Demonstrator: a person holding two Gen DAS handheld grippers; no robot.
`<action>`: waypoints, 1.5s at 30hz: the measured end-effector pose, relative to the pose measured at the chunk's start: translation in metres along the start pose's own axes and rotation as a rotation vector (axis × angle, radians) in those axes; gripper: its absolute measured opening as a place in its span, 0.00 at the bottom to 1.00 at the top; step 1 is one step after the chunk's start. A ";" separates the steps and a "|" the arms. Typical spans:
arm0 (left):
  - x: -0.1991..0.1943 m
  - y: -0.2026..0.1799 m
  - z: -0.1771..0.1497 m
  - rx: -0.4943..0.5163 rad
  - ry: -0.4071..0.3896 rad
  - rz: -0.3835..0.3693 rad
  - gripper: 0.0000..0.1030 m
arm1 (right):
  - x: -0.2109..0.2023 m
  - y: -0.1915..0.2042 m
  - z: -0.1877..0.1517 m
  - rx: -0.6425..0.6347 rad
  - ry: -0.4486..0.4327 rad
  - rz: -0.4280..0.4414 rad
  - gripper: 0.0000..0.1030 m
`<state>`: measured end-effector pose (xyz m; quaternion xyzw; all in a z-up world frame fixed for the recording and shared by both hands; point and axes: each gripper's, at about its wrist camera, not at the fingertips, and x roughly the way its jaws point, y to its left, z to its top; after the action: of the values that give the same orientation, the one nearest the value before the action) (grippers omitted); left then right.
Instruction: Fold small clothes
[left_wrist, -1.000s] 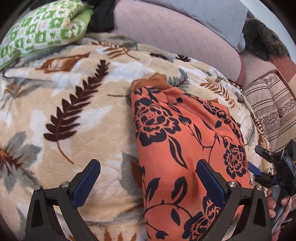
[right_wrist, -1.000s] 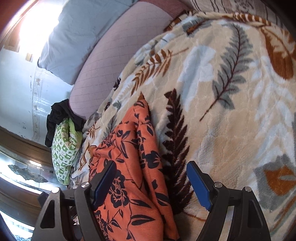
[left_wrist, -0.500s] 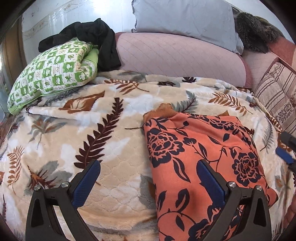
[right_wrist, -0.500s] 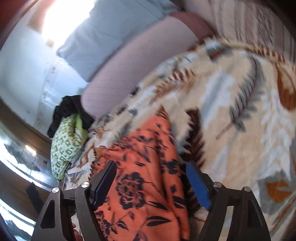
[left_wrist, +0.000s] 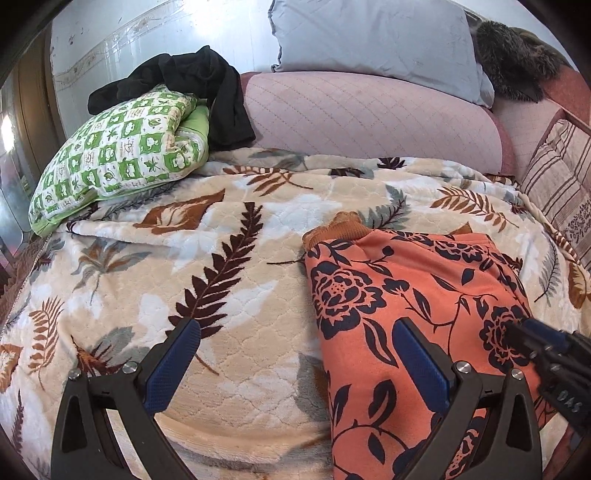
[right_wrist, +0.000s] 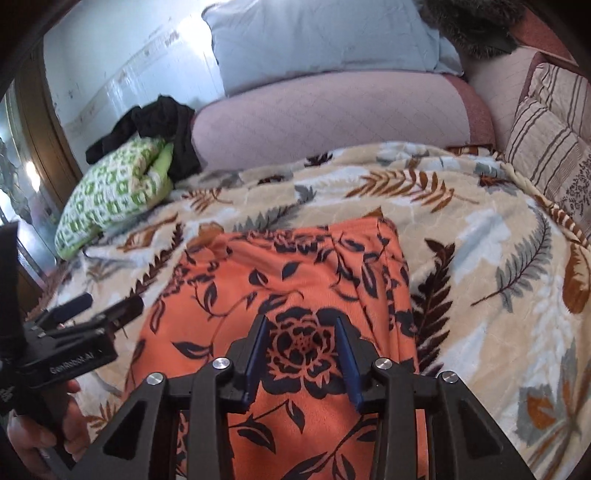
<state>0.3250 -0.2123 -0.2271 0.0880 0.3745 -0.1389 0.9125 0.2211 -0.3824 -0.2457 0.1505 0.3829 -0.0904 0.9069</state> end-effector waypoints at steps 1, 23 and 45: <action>0.000 0.000 0.000 0.002 0.001 -0.002 1.00 | 0.006 -0.001 -0.002 0.000 0.025 -0.012 0.38; 0.015 -0.013 -0.009 0.013 0.074 -0.045 1.00 | -0.017 0.008 0.005 -0.090 -0.057 -0.183 0.45; 0.016 -0.005 -0.007 -0.044 0.111 -0.129 1.00 | -0.019 0.004 0.006 -0.076 -0.071 -0.202 0.45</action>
<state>0.3301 -0.2180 -0.2434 0.0511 0.4325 -0.1839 0.8812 0.2129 -0.3793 -0.2275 0.0734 0.3667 -0.1723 0.9113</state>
